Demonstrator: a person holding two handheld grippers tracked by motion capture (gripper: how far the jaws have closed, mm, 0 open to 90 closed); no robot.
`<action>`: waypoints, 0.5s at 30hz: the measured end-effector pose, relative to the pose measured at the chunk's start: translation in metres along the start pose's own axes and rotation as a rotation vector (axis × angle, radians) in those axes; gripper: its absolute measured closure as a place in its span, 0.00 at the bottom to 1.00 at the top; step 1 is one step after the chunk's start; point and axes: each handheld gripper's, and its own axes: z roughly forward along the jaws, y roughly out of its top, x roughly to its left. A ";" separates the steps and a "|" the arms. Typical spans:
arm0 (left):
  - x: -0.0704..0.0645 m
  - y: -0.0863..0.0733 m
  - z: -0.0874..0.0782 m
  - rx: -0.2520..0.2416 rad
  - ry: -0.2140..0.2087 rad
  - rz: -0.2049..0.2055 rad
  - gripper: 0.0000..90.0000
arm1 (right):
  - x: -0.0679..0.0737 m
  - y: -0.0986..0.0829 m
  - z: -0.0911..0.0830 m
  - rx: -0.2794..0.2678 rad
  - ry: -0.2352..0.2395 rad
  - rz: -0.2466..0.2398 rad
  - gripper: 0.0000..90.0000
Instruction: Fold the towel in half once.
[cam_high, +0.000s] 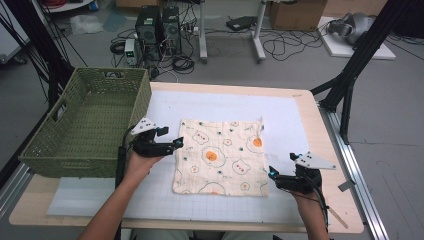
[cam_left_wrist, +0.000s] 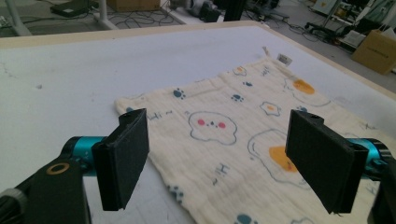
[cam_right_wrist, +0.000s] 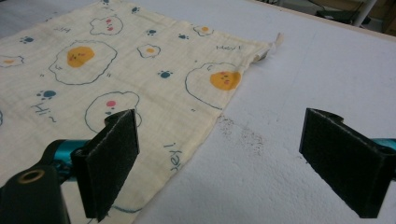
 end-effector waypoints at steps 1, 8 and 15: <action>0.001 0.003 0.004 0.007 0.003 -0.005 0.25 | 0.000 0.000 0.000 -0.004 0.000 -0.001 0.12; 0.009 0.019 0.033 0.064 0.021 -0.006 0.25 | -0.001 0.000 0.000 -0.001 0.003 0.003 0.12; 0.021 0.023 0.058 0.115 0.049 -0.014 0.31 | 0.000 0.001 -0.001 0.000 0.011 -0.001 0.12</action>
